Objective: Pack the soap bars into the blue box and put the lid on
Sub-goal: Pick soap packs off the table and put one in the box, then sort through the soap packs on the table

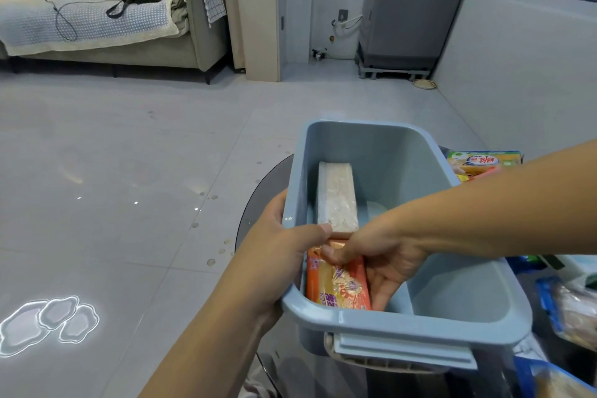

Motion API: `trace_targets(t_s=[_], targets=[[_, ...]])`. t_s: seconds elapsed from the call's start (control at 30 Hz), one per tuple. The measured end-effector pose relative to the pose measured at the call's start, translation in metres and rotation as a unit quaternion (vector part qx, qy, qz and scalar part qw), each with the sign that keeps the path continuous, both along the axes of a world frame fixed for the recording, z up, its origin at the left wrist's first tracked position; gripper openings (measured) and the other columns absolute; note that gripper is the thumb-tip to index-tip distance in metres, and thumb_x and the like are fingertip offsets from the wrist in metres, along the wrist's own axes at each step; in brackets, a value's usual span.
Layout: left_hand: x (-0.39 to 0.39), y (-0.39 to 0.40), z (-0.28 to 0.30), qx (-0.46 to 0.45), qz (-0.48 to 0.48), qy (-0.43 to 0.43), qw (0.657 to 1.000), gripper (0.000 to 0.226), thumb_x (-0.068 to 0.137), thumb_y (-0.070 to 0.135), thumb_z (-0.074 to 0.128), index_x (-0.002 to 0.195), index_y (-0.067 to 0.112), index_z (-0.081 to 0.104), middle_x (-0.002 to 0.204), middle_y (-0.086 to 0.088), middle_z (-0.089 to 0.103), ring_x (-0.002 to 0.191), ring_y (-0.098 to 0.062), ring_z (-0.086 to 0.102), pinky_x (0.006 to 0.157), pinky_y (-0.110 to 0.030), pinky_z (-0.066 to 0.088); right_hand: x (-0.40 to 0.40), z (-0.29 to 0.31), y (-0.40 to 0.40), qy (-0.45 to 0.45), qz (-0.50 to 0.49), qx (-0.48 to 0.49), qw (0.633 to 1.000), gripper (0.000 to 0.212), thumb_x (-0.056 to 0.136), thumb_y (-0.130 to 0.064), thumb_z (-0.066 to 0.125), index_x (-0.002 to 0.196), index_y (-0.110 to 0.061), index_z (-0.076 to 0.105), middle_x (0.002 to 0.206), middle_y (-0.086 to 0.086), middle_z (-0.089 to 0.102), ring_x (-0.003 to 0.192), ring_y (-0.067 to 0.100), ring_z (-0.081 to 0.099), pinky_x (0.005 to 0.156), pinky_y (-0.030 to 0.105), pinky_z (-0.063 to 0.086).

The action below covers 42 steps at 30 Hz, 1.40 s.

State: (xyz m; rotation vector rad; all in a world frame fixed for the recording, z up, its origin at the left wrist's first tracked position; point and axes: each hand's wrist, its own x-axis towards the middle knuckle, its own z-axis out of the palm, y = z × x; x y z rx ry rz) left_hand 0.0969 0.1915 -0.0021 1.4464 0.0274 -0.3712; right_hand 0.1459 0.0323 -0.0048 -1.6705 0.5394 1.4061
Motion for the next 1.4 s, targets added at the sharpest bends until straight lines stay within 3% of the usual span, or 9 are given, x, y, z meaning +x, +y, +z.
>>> trace_targets(t_s=[0.3,0.4,0.57,0.67,0.8,0.87,1.03,1.23,1.4], targets=[[0.001,-0.001,0.0,0.005,0.011,0.005,1.0,0.042,0.082,0.006,0.064,0.119,0.024,0.057,0.101,-0.01,0.072,0.083,-0.026,0.073,0.064,-0.036,0.057,-0.005,-0.002,0.004,-0.045,-0.026,-0.052,0.997,0.037,0.089,-0.034,0.056,0.102,0.0,0.051,0.086,0.017,0.064,0.076,0.03,0.062,0.097,0.05,0.043],[-0.001,-0.002,0.005,0.024,0.009,-0.005,1.0,0.037,0.083,0.007,0.063,0.118,0.02,0.059,0.101,-0.009,0.072,0.083,-0.024,0.073,0.064,-0.034,0.056,-0.002,-0.002,0.003,-0.043,0.009,-0.065,0.997,0.041,0.09,-0.039,0.054,0.101,0.001,0.053,0.088,0.015,0.064,0.079,0.028,0.063,0.094,0.045,0.047],[-0.006,-0.004,0.014,0.118,0.044,-0.055,0.991,0.04,0.086,0.021,0.063,0.125,0.02,0.056,0.113,-0.004,0.068,0.097,-0.023,0.067,0.08,-0.039,0.056,-0.004,0.013,0.001,-0.092,0.074,-0.093,0.989,0.063,0.089,-0.048,0.051,0.128,0.001,0.045,0.109,0.019,0.061,0.096,0.032,0.063,0.075,0.041,0.056],[-0.017,-0.009,0.028,0.165,0.095,-0.102,0.976,0.046,0.092,0.024,0.056,0.136,0.025,0.045,0.123,0.009,0.054,0.107,-0.013,0.056,0.08,-0.023,0.051,-0.019,0.037,-0.005,-0.181,0.083,-0.084,0.976,0.067,0.089,-0.05,0.048,0.127,0.006,0.047,0.113,0.025,0.059,0.103,0.036,0.063,0.078,0.038,0.056],[-0.028,-0.017,0.039,0.218,0.141,-0.189,0.947,0.051,0.094,0.024,0.053,0.143,0.026,0.037,0.143,0.006,0.046,0.127,-0.012,0.047,0.094,-0.018,0.038,-0.046,0.07,-0.019,-0.356,0.071,-0.053,0.93,0.062,0.09,-0.049,0.048,0.125,0.003,0.048,0.111,0.023,0.065,0.087,0.03,0.07,0.074,0.035,0.06],[-0.036,-0.025,0.045,0.241,0.14,-0.231,0.932,0.047,0.094,0.024,0.051,0.14,0.028,0.04,0.131,0.015,0.047,0.115,-0.004,0.047,0.08,0.002,0.036,-0.063,0.081,-0.03,-0.454,0.07,-0.055,0.887,0.05,0.09,-0.047,0.049,0.119,-0.007,0.053,0.104,0.012,0.068,0.087,0.024,0.071,0.073,0.033,0.06],[-0.054,-0.061,0.053,0.191,0.108,-0.285,0.933,0.034,0.093,0.02,0.053,0.125,0.031,0.054,0.126,0.014,0.057,0.117,-0.003,0.053,0.076,-0.001,0.042,-0.102,0.089,-0.064,-0.59,-0.013,-0.027,0.807,0.023,0.091,-0.035,0.052,0.1,-0.017,0.064,0.092,0.001,0.071,0.083,0.013,0.071,0.073,0.031,0.06],[-0.074,-0.119,0.054,0.102,0.04,-0.299,0.948,0.029,0.091,0.01,0.054,0.096,0.038,0.06,0.098,0.014,0.069,0.091,0.007,0.064,0.072,-0.008,0.047,-0.134,0.08,-0.117,-0.656,-0.123,-0.017,0.744,0.015,0.09,-0.022,0.056,0.099,-0.018,0.068,0.085,0.0,0.074,0.08,0.009,0.07,0.067,0.021,0.057],[-0.092,-0.159,0.044,0.061,-0.023,-0.295,0.953,0.026,0.092,0.005,0.054,0.102,0.027,0.064,0.1,0.008,0.071,0.093,0.004,0.066,0.08,-0.009,0.048,-0.164,0.063,-0.156,-0.635,-0.174,-0.024,0.752,0.013,0.09,-0.015,0.056,0.092,-0.022,0.067,0.087,0.003,0.074,0.08,0.012,0.07,0.07,0.025,0.057]])
